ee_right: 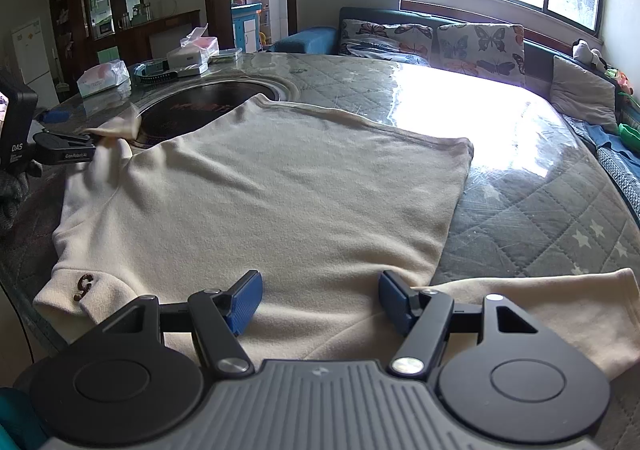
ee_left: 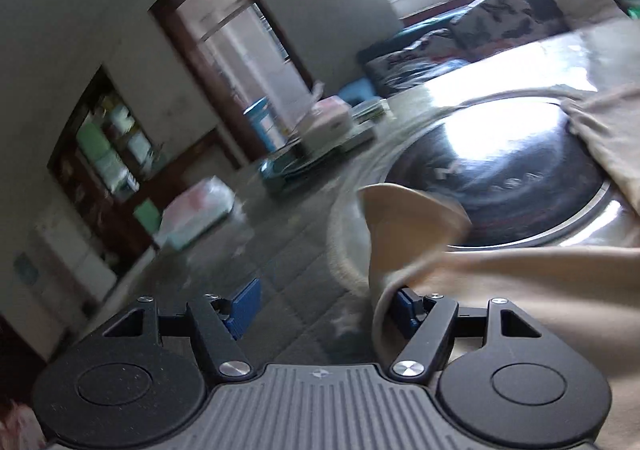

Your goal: Fold clothes

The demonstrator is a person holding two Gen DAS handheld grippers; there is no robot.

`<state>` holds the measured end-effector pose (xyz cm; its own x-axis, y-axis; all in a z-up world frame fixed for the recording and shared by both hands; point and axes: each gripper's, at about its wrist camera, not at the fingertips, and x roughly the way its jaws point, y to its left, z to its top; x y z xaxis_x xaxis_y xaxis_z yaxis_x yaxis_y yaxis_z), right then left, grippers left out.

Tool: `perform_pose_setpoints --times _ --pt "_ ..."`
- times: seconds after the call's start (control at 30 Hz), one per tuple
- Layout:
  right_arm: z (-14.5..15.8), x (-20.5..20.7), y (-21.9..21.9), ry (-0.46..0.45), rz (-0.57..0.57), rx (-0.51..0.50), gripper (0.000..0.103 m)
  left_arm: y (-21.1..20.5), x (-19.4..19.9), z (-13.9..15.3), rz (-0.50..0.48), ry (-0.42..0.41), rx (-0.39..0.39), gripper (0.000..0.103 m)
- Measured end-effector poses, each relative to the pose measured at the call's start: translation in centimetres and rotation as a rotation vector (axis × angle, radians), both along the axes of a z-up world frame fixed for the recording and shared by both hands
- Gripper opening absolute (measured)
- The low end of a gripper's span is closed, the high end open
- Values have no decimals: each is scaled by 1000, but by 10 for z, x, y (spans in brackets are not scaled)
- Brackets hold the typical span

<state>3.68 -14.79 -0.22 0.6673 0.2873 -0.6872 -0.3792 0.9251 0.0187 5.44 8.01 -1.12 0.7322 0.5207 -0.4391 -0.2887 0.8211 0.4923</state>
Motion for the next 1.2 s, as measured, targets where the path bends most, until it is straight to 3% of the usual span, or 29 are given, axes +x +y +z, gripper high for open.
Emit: perform_pose_setpoints --times 0.3,0.5,0.6,0.7,0.77,0.8,0.87,1.07,1.2 --pt "0 0 0 0 0 -2 67 41 -9 0 159 -4 -23 71" --pt "0 1 1 4 1 -7 68 44 -19 11 89 -21 -133 71" --pt "0 3 2 8 2 -11 69 38 -12 7 48 -4 -100 70" --pt "0 3 3 10 2 -13 70 31 -7 1 -23 19 -53 46" --pt "1 4 3 10 2 -13 71 31 -2 -3 -53 45 -43 12" --pt "1 4 3 11 2 -13 72 32 -1 -4 -55 53 -47 7" --pt "1 5 3 12 4 -13 72 33 0 -7 -42 64 -35 1" --pt "0 7 3 13 12 -15 73 46 -12 -16 63 81 39 0" --pt "0 9 3 12 16 -16 75 60 -20 -8 91 74 -22 1"
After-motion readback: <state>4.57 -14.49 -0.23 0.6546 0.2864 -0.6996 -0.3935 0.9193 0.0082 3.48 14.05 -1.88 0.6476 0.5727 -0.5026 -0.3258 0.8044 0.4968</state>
